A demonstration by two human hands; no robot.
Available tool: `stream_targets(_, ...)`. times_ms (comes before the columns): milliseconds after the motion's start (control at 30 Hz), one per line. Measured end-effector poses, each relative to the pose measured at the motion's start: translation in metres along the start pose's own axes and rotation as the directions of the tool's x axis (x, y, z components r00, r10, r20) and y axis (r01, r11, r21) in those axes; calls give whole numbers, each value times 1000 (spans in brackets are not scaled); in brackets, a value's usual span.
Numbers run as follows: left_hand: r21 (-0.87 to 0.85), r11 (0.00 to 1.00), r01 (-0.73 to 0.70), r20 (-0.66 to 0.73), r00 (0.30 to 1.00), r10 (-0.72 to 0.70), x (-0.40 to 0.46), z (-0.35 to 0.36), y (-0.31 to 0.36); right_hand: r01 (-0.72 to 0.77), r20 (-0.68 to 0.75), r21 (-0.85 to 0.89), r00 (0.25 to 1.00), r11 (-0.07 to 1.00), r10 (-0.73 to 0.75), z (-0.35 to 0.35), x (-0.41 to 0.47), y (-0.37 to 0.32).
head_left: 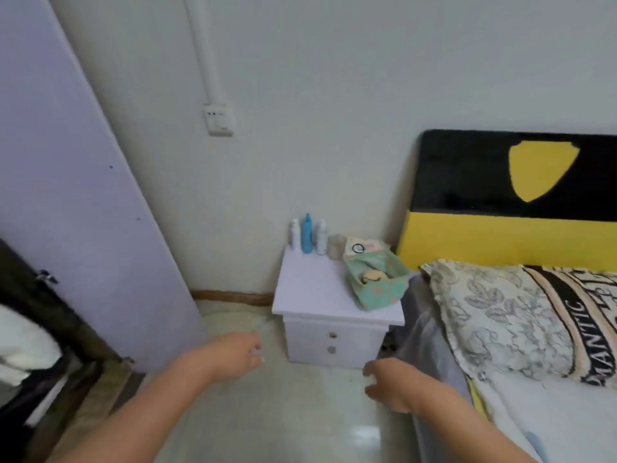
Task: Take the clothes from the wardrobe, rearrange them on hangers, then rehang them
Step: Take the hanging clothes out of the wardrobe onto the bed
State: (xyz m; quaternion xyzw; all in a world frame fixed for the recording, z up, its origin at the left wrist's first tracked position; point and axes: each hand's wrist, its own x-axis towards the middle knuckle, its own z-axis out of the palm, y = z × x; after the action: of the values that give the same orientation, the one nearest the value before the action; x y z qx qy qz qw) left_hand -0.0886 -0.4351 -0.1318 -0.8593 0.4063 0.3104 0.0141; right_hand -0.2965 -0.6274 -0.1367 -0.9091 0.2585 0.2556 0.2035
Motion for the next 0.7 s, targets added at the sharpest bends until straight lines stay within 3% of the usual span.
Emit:
stream_targets(167, -196, 951, 240, -79, 962, -260, -52, 14, -77, 221, 88, -210, 974, 952, -207, -30, 54, -86)
stream_targets(333, -400, 803, 443, -94, 851, -516, -118, 38, -119, 452, 169, -343, 892, 824, -419, -47, 79, -174)
stream_targets(533, -558, 598, 576, 21, 730, -683, -193, 86, -147, 662, 313, -369, 750, 652, -583, -18, 82, -267)
stream_targets(700, -620, 473, 626, 79, 650, -756, -247, 109, -175, 773, 460, -398, 634, 494, -622, 14, 79, -341)
